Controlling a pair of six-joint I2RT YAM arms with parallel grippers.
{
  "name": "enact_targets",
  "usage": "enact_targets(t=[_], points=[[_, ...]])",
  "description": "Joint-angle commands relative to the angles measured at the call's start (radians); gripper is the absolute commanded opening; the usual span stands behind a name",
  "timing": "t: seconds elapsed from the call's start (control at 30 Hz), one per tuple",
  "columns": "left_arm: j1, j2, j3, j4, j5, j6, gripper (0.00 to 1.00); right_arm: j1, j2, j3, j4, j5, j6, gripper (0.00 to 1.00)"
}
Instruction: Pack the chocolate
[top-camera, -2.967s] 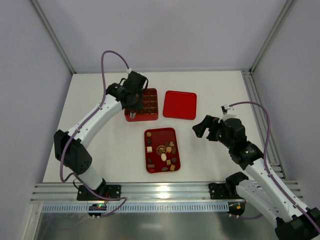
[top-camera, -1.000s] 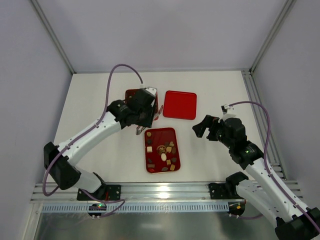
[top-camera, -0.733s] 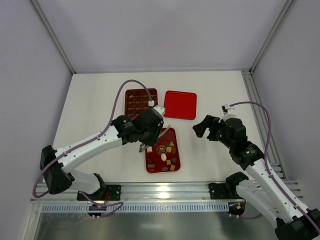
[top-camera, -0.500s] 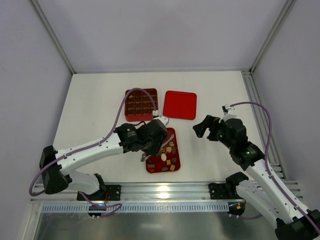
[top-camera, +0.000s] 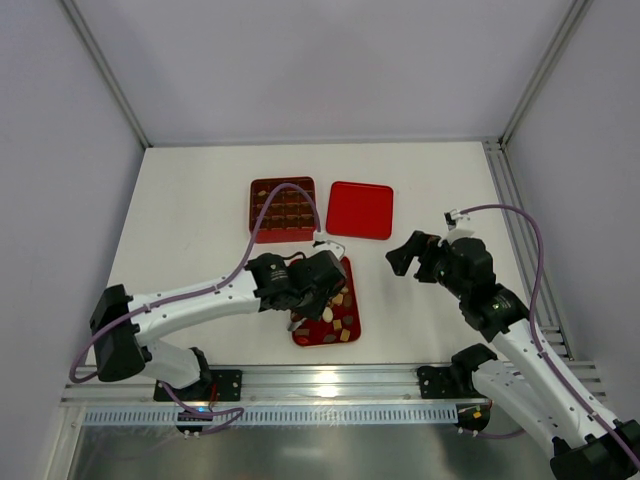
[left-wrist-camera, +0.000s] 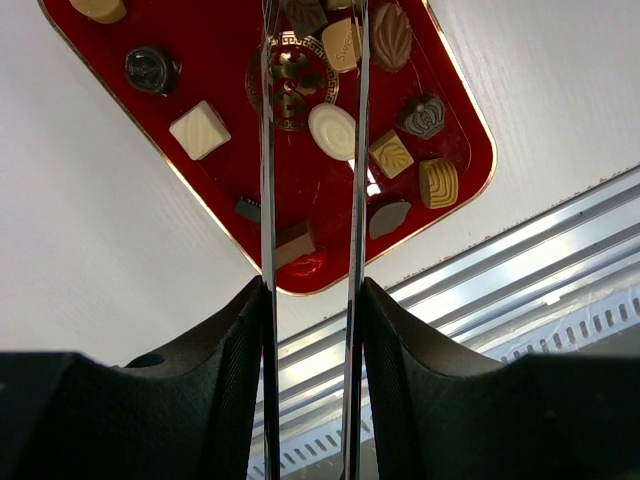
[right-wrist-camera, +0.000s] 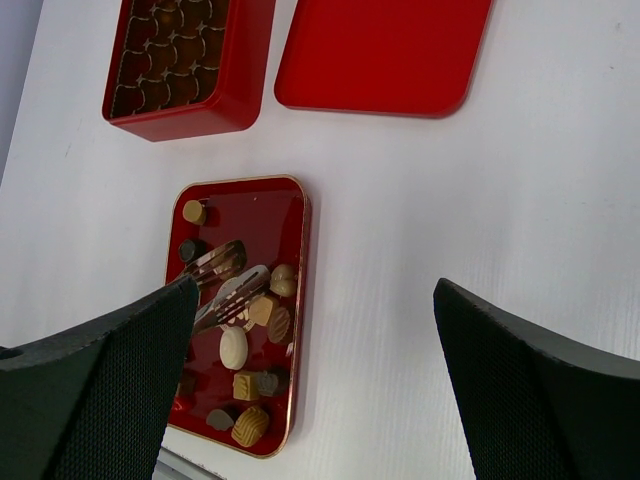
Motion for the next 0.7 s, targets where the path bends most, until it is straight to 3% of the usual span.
enact_targets(t=[0.0,0.67], points=[[-0.008,0.011,0.001,0.019,-0.038,-0.024,0.41,0.002,-0.015,-0.009,0.020,0.012,0.008,1.00],[-0.008,0.014,-0.034,0.005,-0.079,-0.026,0.42,0.004,-0.016,-0.028,0.033,0.009,0.019,1.00]])
